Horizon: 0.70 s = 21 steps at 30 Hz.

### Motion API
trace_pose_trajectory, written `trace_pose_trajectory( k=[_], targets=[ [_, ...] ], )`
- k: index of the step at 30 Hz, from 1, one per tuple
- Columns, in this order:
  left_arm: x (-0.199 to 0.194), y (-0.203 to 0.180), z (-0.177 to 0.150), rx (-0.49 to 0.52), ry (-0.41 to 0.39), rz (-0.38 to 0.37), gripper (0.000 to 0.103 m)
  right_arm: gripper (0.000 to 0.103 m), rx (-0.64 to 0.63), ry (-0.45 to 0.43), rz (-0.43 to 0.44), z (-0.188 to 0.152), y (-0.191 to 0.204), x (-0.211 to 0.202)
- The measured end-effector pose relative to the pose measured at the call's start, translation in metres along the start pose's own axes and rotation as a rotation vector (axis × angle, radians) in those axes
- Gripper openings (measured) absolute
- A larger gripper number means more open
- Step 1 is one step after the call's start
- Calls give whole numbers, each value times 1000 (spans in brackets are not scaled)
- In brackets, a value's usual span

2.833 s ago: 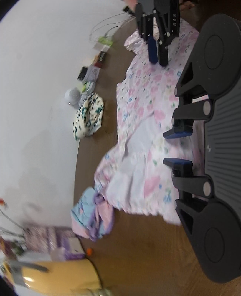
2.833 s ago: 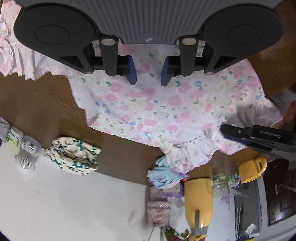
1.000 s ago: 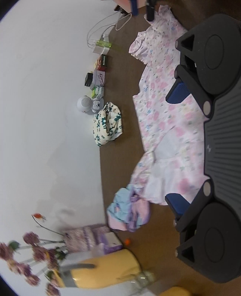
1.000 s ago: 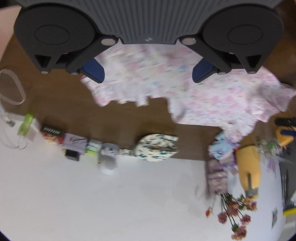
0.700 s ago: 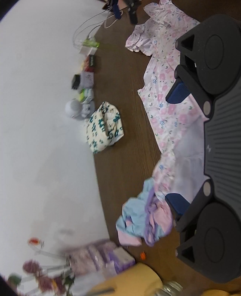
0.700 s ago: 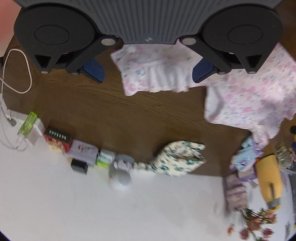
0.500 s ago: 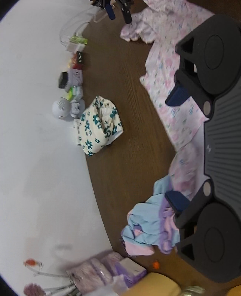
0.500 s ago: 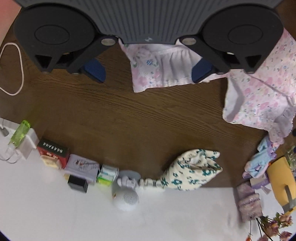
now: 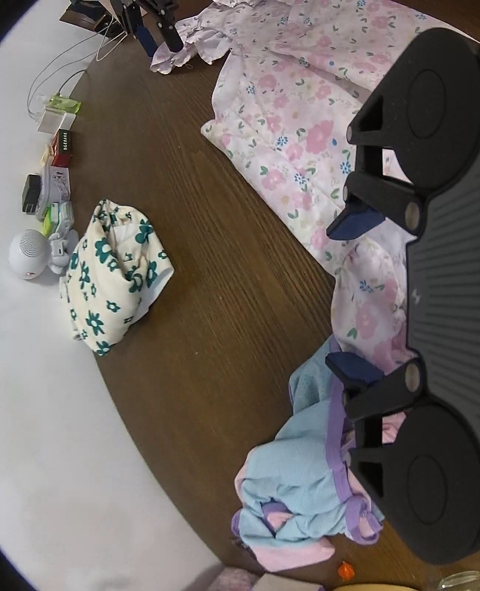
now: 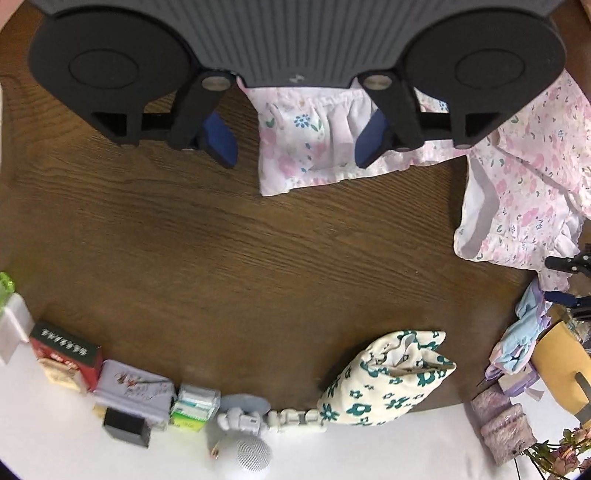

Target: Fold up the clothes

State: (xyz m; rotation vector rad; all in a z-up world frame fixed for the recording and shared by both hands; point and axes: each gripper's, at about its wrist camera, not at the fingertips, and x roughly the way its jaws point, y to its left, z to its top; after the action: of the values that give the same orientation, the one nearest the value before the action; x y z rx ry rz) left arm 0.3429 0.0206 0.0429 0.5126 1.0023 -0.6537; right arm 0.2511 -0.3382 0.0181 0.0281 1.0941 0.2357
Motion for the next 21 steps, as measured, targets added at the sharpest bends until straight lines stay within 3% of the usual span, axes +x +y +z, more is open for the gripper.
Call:
trace_pose_trajectory(
  k=[3, 6, 8, 13, 17, 21],
  targets=[
    [7, 3, -2, 9, 30, -21, 40, 53, -4, 23, 17, 2, 1, 8],
    [8, 4, -7, 7, 26, -51, 32, 37, -8, 24, 28, 4, 2, 11],
    [6, 4, -10, 0, 11, -77, 9, 17, -3, 20, 27, 4, 2, 11],
    [-12, -8, -17, 21, -54, -36, 3, 5, -29, -30, 13, 0, 6, -3],
    [-48, -28, -30, 65, -188, 49, 3, 3, -71, -114, -2, -9, 13, -28],
    [-103, -65, -67, 141, -461, 166, 3, 3, -169, -254, -17, -36, 35, -74]
  ],
)
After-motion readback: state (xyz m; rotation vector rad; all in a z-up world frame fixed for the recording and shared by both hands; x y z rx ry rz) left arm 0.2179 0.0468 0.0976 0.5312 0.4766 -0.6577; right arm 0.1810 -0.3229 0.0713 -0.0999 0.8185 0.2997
